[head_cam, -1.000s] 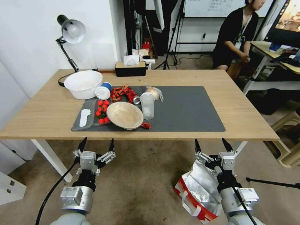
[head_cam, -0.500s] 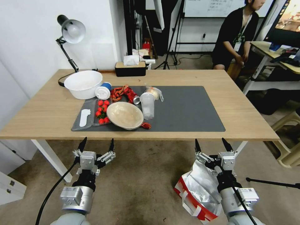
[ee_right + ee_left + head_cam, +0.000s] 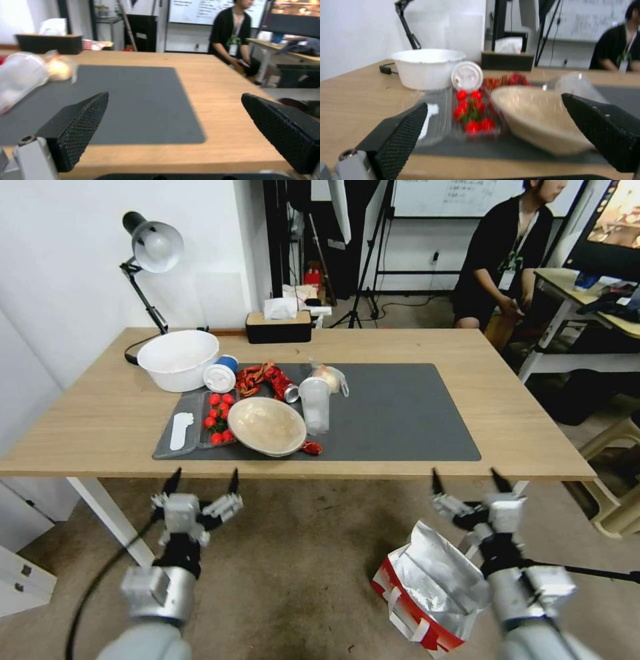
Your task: Pick up the food delivery bag from the floor and place it on the table.
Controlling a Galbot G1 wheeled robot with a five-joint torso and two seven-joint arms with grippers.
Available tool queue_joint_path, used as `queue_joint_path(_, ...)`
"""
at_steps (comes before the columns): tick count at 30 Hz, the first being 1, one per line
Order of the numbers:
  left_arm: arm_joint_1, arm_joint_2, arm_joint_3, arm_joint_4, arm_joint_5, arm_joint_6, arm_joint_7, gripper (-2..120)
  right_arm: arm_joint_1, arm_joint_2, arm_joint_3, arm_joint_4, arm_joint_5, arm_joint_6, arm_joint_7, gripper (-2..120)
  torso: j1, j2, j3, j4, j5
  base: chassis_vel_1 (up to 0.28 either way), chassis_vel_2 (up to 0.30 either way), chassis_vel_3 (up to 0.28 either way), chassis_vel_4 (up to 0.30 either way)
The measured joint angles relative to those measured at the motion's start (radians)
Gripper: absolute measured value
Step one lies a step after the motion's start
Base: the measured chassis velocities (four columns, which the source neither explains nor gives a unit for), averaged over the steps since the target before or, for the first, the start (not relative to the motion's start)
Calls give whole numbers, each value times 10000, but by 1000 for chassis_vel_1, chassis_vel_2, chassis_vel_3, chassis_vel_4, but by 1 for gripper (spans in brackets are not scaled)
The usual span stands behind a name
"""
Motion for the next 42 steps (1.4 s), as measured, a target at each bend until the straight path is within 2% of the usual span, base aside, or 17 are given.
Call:
queue_joint_path(3,-14,19,-41,99,-122,-75,1,100,145,0,378,151,251,-338,-118,100,0,0,0,4,-10,0,0,0,0)
queue_joint_path(4,0,39,-57,194,-138,-225,38,100,170,15,489,170,353,-436,-210,100,-1,0,0,3,0,0,0,0,0)
queue_joint_path(10,98,87,-85,535,106,-778,230,100,164,25,487,138,359,-391,-254,100,0,0,0,4,-4,0,0,0,0)
queue_joint_path(20,150,70,-166,718,209,-1049,317,100,148,-1,467,80,326,-301,-254,100,0,0,0,4,-4,0,0,0,0)
queue_joint_path(42,157,27,-195,809,87,-1050,394,100,191,-41,453,20,302,-268,-234,100,-10,-17,-11,4,-3,0,0,0,0)
